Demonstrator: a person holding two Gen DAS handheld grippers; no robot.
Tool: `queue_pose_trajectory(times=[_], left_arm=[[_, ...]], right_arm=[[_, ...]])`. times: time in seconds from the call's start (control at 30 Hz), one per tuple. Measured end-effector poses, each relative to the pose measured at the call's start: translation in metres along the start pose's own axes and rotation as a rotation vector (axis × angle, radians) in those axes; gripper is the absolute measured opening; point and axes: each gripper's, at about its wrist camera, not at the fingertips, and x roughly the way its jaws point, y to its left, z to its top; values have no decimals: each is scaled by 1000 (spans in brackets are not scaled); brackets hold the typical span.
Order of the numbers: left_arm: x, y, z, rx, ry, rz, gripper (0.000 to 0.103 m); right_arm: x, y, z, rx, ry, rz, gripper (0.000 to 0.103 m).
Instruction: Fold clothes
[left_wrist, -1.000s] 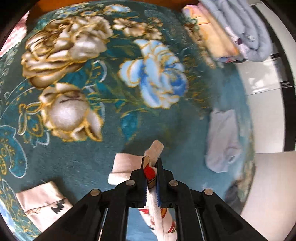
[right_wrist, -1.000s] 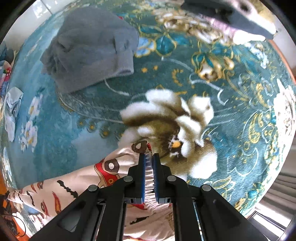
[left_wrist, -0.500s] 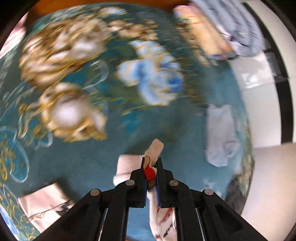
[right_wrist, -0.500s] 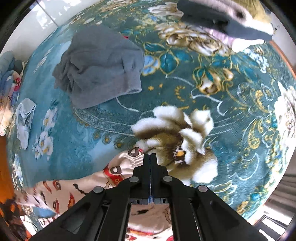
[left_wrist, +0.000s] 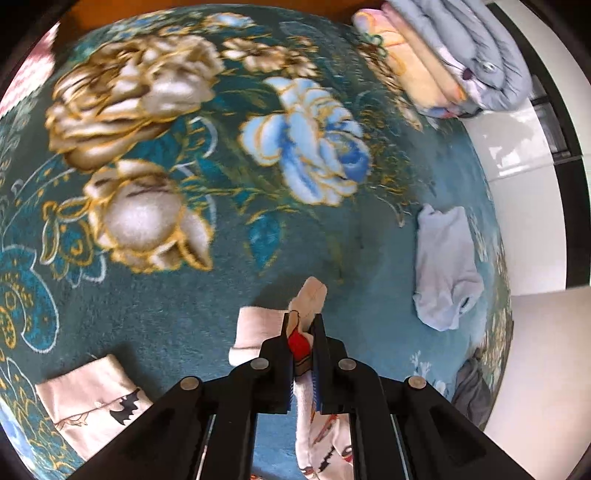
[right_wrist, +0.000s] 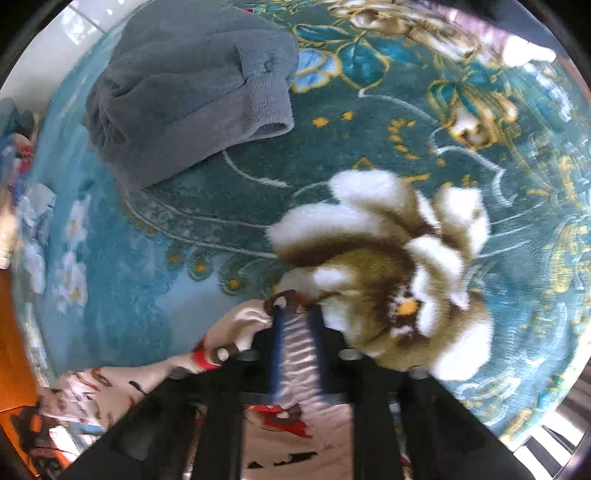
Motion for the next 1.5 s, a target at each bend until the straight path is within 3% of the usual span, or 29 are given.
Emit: queue_pose_trajectory(times=[0.07,0.17,0.23,0.3,0.37,0.47,0.57,0.6,0.67,0.8,0.97,1.07,1.13,1.17,1.23,1.27,1.37,1.4,1.43,1.5], left_arm=[[-24,-10,-1,25,-43,-73,8],[-61,-28,2,92,-144,-193,8],[-63,-26,4,115,-164,-170,8],[-45,-13,6,85,-130,-118,8],[-12,13,6,13,-45,-23,8],[2,34,2,-32,-20,7,8],[1,53,0,-75,-18,34,10],[-1,56,0,-76,-17,41,11],[-4,59,0,-75,-16,49,11],[-2,61,0,-69,-5,68,12],[8,64,-1,-80,5,65,12],[13,64,-1,-90,9,61,12],[12,63,-1,-93,6,57,12],[11,63,-1,-94,4,56,12],[11,61,0,-89,3,59,9],[11,58,0,-76,2,65,9],[-7,37,3,-37,-47,-40,8],[-20,27,4,-21,-80,-116,8],[-37,15,7,2,-123,-200,8],[-53,2,10,48,-170,-240,8]], right_arm=[[-15,1,1,15,-35,43,2],[-69,-5,6,54,-181,129,0],[-101,-13,11,74,-304,131,0],[-83,-11,18,57,-262,99,0],[-65,-9,26,41,-220,68,0],[-39,-5,33,11,-156,29,1],[-24,0,17,-5,-101,53,3],[-20,-1,12,-4,-86,55,5],[-8,-5,6,13,-46,65,21],[15,-8,3,24,13,83,24],[25,0,6,-8,0,68,48],[28,10,2,-61,9,50,54],[28,15,-1,-89,16,31,49],[28,18,-2,-102,19,20,37],[26,21,-6,-117,21,0,27],[23,22,-8,-115,19,-2,7],[3,18,-8,-58,-18,74,6],[-6,15,-6,-31,-39,105,6],[-20,10,-3,-3,-79,131,6],[-52,0,2,38,-187,179,6]])
